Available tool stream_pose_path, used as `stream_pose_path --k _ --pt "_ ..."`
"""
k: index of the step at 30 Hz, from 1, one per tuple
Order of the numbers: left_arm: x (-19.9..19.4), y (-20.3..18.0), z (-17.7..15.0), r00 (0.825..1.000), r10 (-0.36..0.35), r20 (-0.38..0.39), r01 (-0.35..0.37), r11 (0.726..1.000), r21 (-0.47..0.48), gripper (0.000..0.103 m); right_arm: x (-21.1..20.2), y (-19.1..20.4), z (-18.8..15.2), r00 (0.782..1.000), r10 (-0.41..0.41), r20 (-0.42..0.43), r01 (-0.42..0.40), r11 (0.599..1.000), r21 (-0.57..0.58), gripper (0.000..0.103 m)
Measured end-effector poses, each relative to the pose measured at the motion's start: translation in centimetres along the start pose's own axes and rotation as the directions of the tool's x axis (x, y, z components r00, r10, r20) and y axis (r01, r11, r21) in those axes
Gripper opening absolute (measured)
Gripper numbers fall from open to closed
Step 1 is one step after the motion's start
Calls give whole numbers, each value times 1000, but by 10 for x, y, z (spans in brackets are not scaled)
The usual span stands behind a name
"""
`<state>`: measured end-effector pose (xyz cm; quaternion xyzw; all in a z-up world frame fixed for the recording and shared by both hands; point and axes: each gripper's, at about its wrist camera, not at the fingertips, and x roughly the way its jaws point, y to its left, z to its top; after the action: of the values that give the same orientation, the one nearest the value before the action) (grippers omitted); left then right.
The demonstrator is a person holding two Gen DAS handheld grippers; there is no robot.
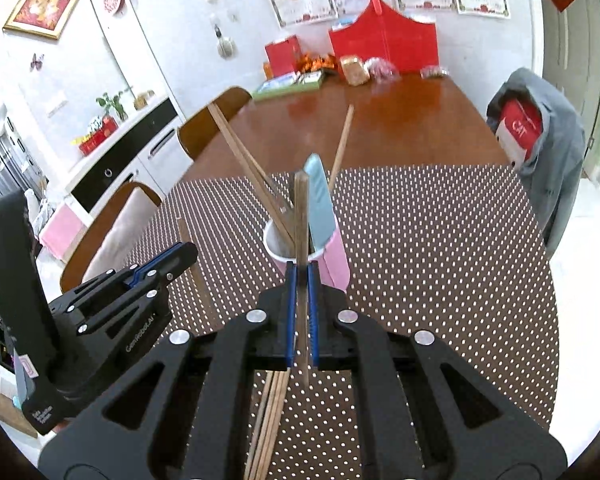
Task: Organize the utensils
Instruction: 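Carry both chopsticks over the pink cup and lower them in, then open both tools to drop the chopsticks into the cup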
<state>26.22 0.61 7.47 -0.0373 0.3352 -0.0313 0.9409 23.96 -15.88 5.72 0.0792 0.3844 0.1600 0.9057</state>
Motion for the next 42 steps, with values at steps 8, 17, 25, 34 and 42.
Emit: stream_pose_path --k 8,17,25,34,42 --pt "-25 -5 29 995 2 95 -1 1000 -10 5 -27 16 33 996 -2 93 6 999 -41 6" --pt "-48 1 77 977 17 210 -6 998 -57 5 -46 26 74 985 -26 173 36 998 -58 6" --pt "-48 1 113 964 11 266 16 995 -97 5 -35 27 104 980 -68 184 81 995 -66 6" --pt "13 2 108 987 31 156 -19 997 -80 5 20 22 99 996 -73 60 78 992 -97 6" --pt "51 6 76 996 59 70 -59 998 2 32 55 5 82 995 -67 -70 63 996 -63 8"
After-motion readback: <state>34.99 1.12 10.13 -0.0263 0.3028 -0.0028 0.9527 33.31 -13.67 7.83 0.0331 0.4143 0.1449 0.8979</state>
